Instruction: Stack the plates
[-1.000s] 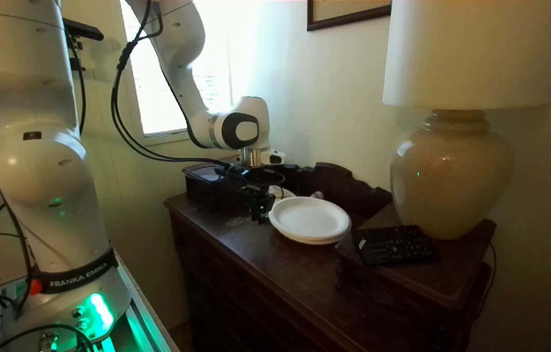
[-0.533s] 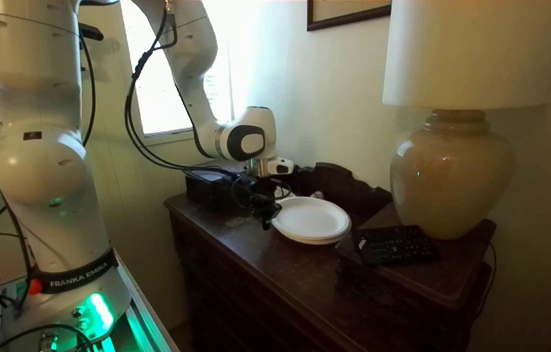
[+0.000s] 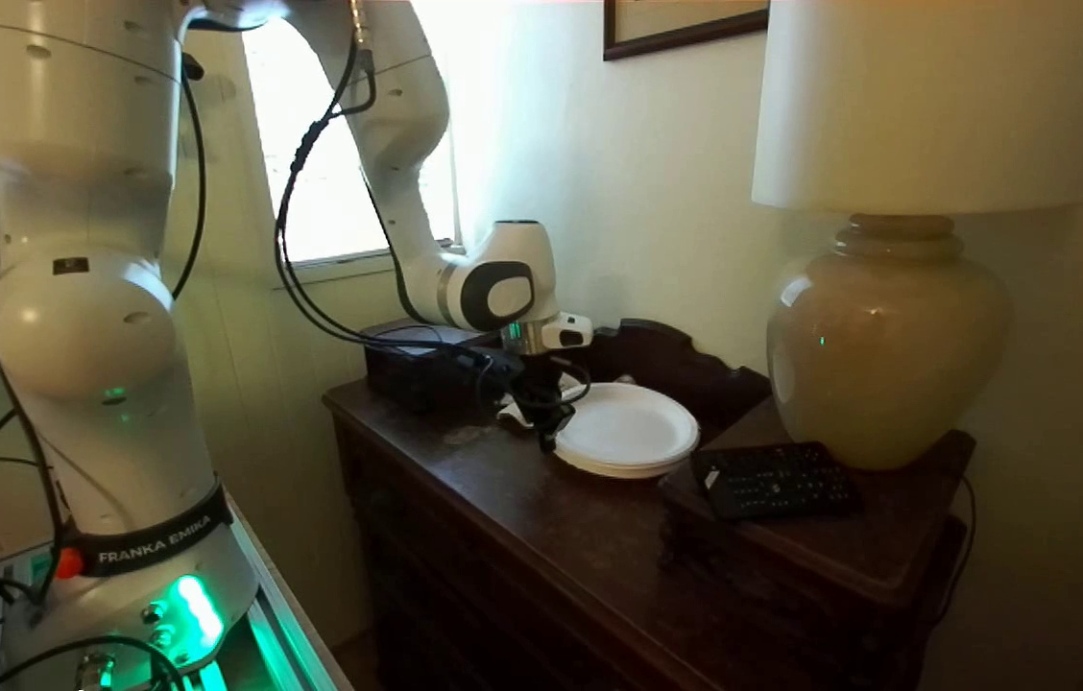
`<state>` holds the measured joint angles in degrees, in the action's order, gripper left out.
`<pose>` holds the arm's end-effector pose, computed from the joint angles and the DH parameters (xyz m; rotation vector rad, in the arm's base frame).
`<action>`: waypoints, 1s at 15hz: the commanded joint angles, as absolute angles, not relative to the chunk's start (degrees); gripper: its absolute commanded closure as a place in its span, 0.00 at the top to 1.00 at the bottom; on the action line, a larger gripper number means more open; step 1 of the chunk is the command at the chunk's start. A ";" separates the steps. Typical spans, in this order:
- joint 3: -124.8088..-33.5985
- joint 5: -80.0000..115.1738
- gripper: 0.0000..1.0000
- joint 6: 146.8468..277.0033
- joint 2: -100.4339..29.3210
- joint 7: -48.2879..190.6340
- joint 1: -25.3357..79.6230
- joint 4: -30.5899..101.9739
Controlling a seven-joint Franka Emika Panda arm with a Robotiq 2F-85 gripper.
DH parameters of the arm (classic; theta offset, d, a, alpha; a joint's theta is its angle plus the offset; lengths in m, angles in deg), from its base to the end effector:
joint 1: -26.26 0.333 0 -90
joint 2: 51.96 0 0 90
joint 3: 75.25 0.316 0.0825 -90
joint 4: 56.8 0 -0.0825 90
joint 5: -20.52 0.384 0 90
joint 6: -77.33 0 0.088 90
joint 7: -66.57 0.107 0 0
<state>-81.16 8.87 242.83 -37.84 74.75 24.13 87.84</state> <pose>0.4688 -0.0563 0.1953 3.0467 -0.1289 0.1774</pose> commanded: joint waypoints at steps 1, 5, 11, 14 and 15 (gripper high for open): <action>-79.70 11.53 0.03 242.60 -38.18 71.32 24.55 87.92; -73.34 18.16 0.17 235.85 -45.27 61.63 22.48 91.23; -75.72 14.66 0.59 224.67 -60.53 63.68 23.85 93.65; -76.71 13.58 0.79 220.73 -67.88 64.02 22.82 93.35; -76.94 13.12 0.88 219.14 -70.18 64.43 22.30 92.90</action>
